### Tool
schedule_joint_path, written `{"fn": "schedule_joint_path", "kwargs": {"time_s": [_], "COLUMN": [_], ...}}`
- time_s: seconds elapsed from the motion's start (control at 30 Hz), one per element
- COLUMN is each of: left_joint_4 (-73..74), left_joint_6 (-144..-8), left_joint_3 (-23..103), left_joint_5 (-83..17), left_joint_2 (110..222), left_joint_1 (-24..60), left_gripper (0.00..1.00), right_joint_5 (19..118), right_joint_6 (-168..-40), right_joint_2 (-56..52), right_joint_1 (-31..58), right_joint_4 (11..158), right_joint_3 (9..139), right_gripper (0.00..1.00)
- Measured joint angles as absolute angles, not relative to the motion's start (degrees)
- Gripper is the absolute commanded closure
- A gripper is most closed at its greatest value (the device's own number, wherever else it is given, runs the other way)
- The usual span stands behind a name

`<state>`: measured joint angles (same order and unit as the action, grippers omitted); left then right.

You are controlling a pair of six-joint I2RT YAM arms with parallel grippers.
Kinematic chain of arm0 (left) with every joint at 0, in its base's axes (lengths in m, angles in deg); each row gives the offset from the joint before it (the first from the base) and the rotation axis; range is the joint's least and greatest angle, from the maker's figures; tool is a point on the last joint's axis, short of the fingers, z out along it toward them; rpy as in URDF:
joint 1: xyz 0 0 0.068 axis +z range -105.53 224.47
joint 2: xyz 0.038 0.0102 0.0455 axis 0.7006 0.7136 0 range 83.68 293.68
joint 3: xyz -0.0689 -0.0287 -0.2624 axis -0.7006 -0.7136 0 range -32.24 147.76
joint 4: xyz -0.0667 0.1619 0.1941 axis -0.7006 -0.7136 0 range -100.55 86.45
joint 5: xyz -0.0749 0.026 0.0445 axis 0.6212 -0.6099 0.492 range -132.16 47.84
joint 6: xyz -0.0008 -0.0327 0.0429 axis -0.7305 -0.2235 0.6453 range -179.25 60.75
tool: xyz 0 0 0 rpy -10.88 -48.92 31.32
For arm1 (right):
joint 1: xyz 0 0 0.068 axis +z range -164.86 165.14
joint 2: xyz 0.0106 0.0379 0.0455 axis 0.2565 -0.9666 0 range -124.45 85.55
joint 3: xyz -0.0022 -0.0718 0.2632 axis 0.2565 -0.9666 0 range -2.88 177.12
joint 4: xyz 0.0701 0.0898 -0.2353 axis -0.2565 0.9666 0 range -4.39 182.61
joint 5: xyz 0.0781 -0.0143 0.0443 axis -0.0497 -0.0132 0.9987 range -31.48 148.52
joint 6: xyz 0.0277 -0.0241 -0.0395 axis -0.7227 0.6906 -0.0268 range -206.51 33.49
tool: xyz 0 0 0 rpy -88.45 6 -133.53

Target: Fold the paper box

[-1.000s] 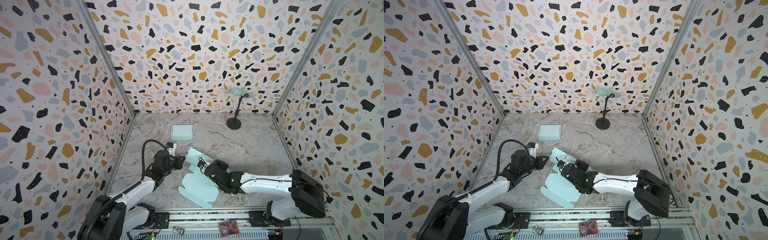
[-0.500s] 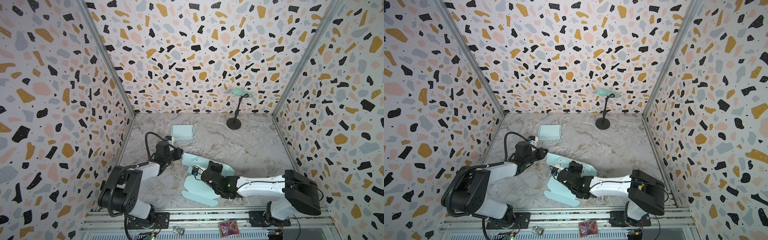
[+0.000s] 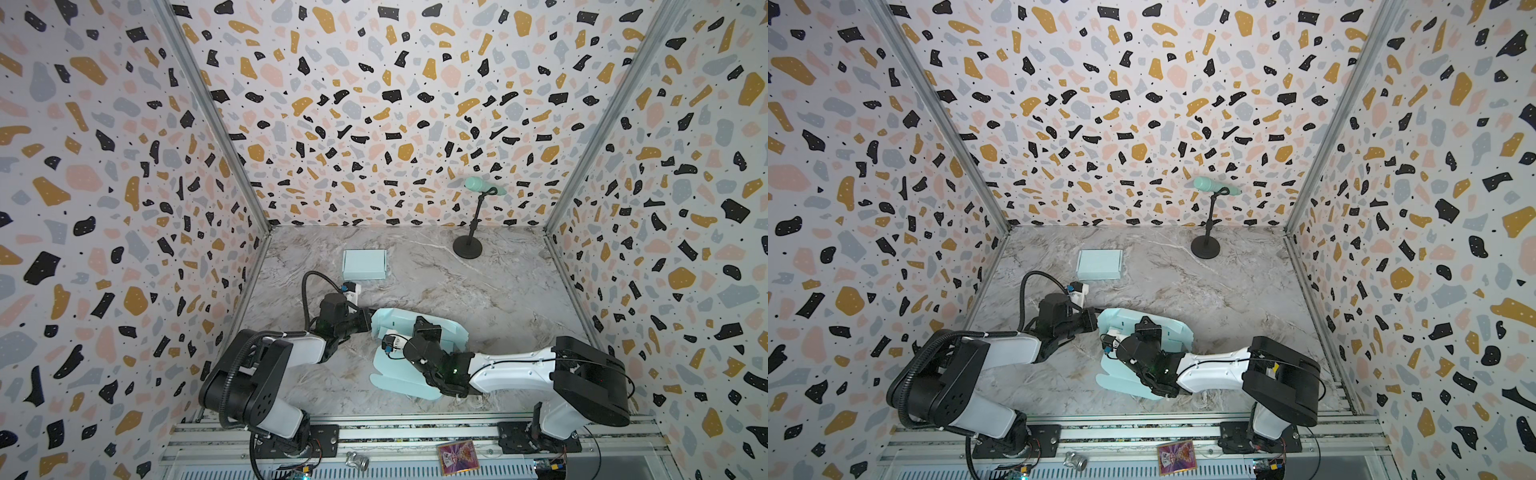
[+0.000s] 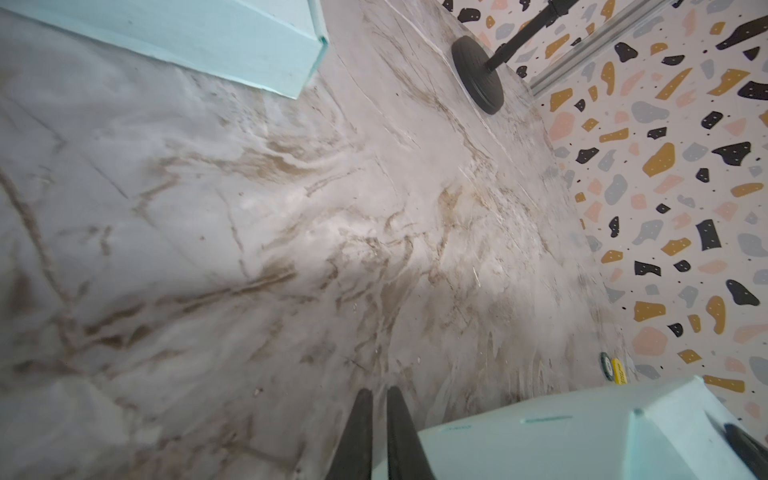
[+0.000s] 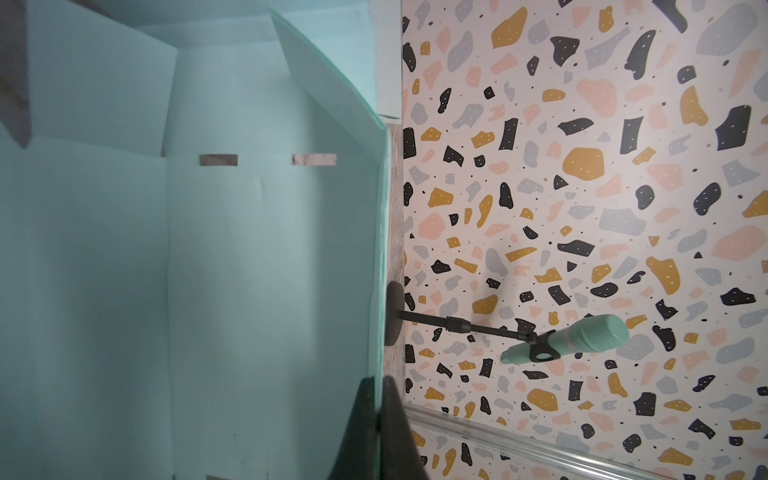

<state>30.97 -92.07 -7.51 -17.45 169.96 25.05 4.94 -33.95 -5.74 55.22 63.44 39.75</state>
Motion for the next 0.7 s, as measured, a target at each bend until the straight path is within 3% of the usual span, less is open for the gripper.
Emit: {"fn": "schedule_joint_path", "kwargs": {"time_s": [0.7], "left_joint_4": [39.28], "left_joint_6": [-92.24], "left_joint_3": [-23.81], "left_joint_5": [-19.81], "left_joint_2": [158.00], "left_joint_1": [17.34], "left_gripper": [0.69], "right_joint_5": [5.18], "right_joint_6": [-22.09], "right_joint_2": [-8.95], "right_joint_1": [55.66], "right_joint_4": [48.29], "right_joint_3": [34.72], "right_gripper": [1.00]}}
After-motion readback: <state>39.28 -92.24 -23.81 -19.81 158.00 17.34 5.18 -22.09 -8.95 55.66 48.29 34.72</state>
